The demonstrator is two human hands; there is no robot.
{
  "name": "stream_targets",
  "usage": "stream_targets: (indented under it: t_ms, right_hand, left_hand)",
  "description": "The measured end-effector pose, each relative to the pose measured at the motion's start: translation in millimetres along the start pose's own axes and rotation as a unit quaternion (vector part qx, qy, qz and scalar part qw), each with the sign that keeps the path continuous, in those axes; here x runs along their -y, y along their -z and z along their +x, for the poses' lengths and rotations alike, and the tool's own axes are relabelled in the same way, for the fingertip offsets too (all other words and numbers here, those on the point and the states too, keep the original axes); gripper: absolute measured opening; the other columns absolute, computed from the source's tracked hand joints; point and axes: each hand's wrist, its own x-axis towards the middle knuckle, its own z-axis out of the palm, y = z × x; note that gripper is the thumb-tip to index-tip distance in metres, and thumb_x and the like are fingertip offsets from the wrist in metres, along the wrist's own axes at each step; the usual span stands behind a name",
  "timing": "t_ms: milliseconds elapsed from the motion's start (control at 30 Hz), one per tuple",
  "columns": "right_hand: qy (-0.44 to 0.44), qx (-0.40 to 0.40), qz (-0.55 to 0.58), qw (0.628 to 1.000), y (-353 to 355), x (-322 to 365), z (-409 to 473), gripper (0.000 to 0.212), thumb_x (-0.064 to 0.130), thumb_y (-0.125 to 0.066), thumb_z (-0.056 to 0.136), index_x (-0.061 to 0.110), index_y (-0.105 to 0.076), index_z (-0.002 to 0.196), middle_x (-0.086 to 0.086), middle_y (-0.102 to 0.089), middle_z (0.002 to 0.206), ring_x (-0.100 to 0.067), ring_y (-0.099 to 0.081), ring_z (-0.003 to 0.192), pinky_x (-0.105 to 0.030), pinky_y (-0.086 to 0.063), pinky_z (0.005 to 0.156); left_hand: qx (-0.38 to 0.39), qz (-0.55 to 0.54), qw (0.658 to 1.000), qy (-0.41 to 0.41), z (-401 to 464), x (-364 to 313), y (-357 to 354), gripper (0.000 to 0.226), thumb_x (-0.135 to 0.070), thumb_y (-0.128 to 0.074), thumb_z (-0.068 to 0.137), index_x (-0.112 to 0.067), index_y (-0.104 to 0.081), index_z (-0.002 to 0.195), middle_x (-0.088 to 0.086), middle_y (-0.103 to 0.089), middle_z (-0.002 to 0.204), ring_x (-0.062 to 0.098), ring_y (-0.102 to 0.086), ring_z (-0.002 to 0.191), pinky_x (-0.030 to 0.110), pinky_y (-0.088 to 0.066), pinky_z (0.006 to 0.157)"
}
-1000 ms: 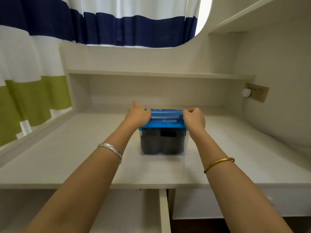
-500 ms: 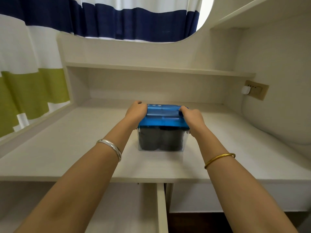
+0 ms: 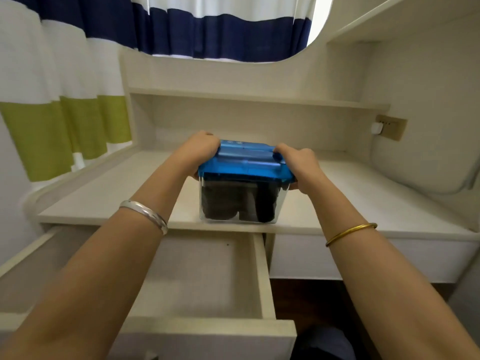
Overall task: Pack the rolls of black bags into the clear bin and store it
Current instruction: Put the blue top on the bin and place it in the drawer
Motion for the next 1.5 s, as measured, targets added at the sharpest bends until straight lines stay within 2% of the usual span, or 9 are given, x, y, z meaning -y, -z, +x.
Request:
stream_targets:
  t_ms: [233, 500, 733, 867, 967, 1033, 1167, 1333, 1500]
  right_hand:
    - [0.012, 0.081, -0.039, 0.996, -18.1, -2.0, -57.0, 0.031, 0.031, -0.061, 0.082, 0.009, -0.051, 0.102, -0.010, -0.058, 0.088, -0.027, -0.063, 0.082, -0.033, -0.057, 0.061]
    - [-0.008, 0.129, -0.067, 0.989, -25.1, -12.1, -93.4, 0.032, 0.031, -0.059, 0.085, 0.009, -0.049, 0.107, -0.012, -0.059, 0.095, -0.023, -0.062, 0.078, -0.025, -0.052, 0.051]
    - [-0.098, 0.175, -0.124, 0.972, -47.8, -45.0, -100.4, 0.029, 0.028, -0.062, 0.084, 0.008, -0.052, 0.102, -0.015, -0.060, 0.092, -0.024, -0.063, 0.075, -0.028, -0.053, 0.055]
    - [-0.105, 0.169, -0.142, 0.970, -61.6, -59.8, -101.4, 0.036, 0.028, -0.063, 0.084, 0.005, -0.051, 0.109, -0.015, -0.058, 0.096, -0.023, -0.060, 0.074, -0.027, -0.050, 0.054]
    - [-0.103, 0.158, -0.145, 0.971, -65.9, -64.6, -100.9, 0.033, 0.023, -0.063, 0.084, 0.005, -0.048, 0.107, -0.015, -0.054, 0.101, -0.026, -0.058, 0.086, -0.031, -0.051, 0.065]
    - [-0.096, 0.154, -0.164, 0.970, -66.0, -67.2, -101.3, 0.027, 0.018, -0.063, 0.084, 0.004, -0.047, 0.100, -0.013, -0.053, 0.095, -0.027, -0.055, 0.088, -0.034, -0.049, 0.071]
    - [-0.078, 0.162, -0.207, 0.962, -60.8, -69.1, -102.1, 0.019, 0.011, -0.060, 0.084, 0.005, -0.047, 0.072, -0.007, -0.050, 0.072, -0.018, -0.052, 0.065, -0.033, -0.047, 0.072]
    - [-0.079, 0.223, -0.274, 0.932, -55.6, -65.9, -103.1, 0.026, 0.014, -0.063, 0.083, 0.003, -0.047, 0.099, -0.011, -0.052, 0.090, -0.029, -0.057, 0.090, -0.035, -0.053, 0.076]
    - [-0.087, 0.286, -0.341, 0.891, -55.7, -62.7, -106.3, 0.031, 0.013, -0.070, 0.077, 0.003, -0.053, 0.101, -0.015, -0.060, 0.105, -0.028, -0.062, 0.093, -0.033, -0.057, 0.076]
  left_hand:
    - [-0.005, 0.043, 0.997, 0.066, -57.9, 27.8, 31.4, 0.023, -0.022, -0.032, 0.093, -0.008, -0.040, 0.108, 0.016, -0.047, 0.089, 0.028, -0.050, 0.072, 0.036, -0.045, 0.048]
    - [-0.004, 0.022, 0.997, 0.073, -89.6, 56.6, 38.6, 0.025, -0.025, -0.036, 0.092, -0.008, -0.043, 0.110, 0.014, -0.051, 0.087, 0.026, -0.053, 0.073, 0.034, -0.046, 0.050]
    - [-0.001, -0.026, 0.997, 0.077, -95.8, 110.2, 15.8, 0.010, -0.016, -0.045, 0.088, -0.012, -0.053, 0.092, 0.014, -0.050, 0.101, 0.021, -0.050, 0.075, 0.032, -0.045, 0.060]
    - [-0.026, -0.063, 0.995, 0.066, -92.4, 133.5, 0.6, 0.052, -0.021, -0.053, 0.090, -0.011, -0.039, 0.139, 0.010, -0.042, 0.140, 0.020, -0.047, 0.111, 0.026, -0.036, 0.082]
    - [-0.027, -0.114, 0.991, 0.071, -91.9, 142.5, -4.9, 0.059, -0.021, -0.057, 0.088, -0.013, -0.035, 0.143, 0.010, -0.040, 0.143, 0.020, -0.044, 0.107, 0.030, -0.036, 0.084]
    - [-0.008, -0.132, 0.988, 0.085, -93.6, 147.5, -6.8, 0.062, -0.020, -0.059, 0.087, -0.014, -0.034, 0.143, 0.011, -0.041, 0.141, 0.019, -0.043, 0.102, 0.032, -0.037, 0.082]
    - [0.013, -0.116, 0.990, 0.085, -94.3, 152.2, -10.9, 0.065, -0.022, -0.063, 0.085, -0.015, -0.035, 0.143, 0.010, -0.041, 0.142, 0.025, -0.045, 0.115, 0.037, -0.039, 0.088]
    - [0.087, -0.037, 0.992, 0.088, -92.7, 146.4, -3.5, 0.047, -0.022, -0.062, 0.085, -0.010, -0.048, 0.129, 0.009, -0.047, 0.125, 0.023, -0.044, 0.107, 0.039, -0.040, 0.096]
    - [0.169, 0.004, 0.978, 0.123, -95.1, 145.5, 13.5, 0.040, -0.018, -0.073, 0.076, -0.006, -0.056, 0.110, 0.016, -0.053, 0.127, 0.034, -0.052, 0.116, 0.046, -0.044, 0.102]
